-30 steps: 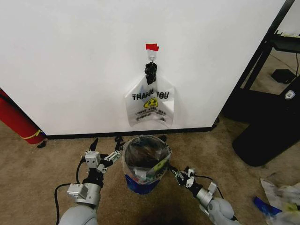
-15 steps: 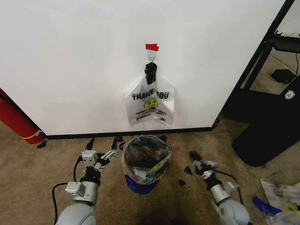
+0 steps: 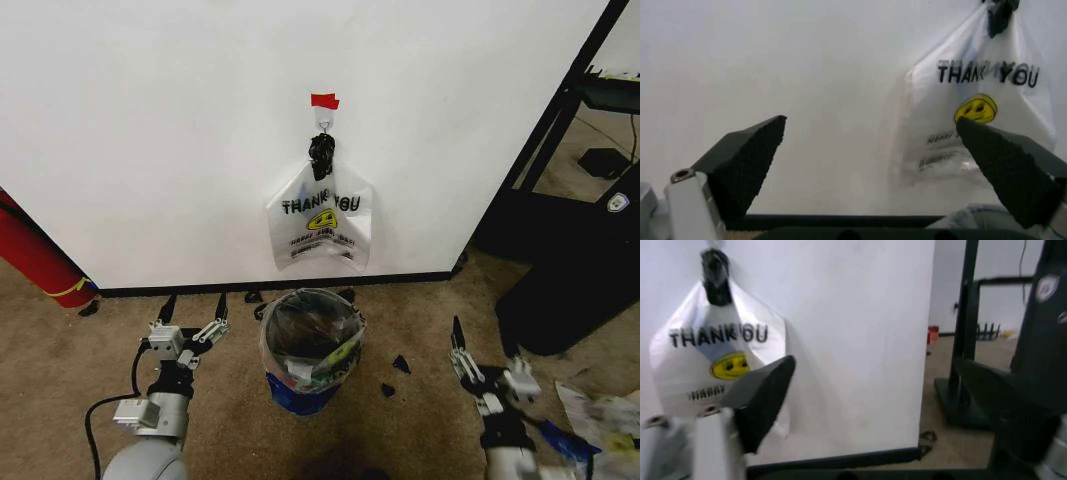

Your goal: Pick up the garbage bag from the wall and place it over the trash bin.

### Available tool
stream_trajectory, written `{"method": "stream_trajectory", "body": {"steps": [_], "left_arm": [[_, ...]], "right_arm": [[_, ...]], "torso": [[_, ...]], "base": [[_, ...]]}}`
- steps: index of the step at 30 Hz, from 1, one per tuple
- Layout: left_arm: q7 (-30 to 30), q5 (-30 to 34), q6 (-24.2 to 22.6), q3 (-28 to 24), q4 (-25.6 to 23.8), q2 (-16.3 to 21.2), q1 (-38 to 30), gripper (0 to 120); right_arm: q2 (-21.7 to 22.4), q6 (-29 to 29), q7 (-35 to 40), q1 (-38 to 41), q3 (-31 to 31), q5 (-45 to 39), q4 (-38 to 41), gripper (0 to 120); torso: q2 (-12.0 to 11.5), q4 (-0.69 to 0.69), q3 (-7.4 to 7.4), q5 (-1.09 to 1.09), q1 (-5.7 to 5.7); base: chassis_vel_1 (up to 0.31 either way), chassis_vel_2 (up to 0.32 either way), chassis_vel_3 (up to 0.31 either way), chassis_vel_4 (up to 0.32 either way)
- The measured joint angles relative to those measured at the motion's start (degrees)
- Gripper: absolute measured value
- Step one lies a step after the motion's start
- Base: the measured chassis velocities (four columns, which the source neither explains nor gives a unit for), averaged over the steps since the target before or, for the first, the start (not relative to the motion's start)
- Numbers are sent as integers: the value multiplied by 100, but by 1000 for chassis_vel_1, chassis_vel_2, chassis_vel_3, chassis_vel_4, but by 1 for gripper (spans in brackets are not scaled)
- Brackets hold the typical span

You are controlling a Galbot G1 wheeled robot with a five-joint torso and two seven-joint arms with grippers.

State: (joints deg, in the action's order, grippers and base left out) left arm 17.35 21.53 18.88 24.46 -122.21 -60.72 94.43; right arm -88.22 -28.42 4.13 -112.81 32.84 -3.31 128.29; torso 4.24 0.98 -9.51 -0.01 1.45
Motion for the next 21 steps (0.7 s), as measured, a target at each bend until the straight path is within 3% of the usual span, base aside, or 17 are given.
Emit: {"method": "stream_trajectory", "body": {"steps": [5, 21], "left_arm": [[-1, -136, 63, 44, -53, -105, 163, 100], [-36, -348, 97, -211, -120, -102, 150, 100]], "right_arm": [[-158, -288, -6, -124, 4, 112, 12, 100], [-391, -50, -35, -96, -178, 315, 384, 100]], "torso": [[0, -1, 0, 1, 0], [0, 0, -1, 2, 1]], "base": [[0, 0, 0, 0], [0, 0, 0, 0]]}}
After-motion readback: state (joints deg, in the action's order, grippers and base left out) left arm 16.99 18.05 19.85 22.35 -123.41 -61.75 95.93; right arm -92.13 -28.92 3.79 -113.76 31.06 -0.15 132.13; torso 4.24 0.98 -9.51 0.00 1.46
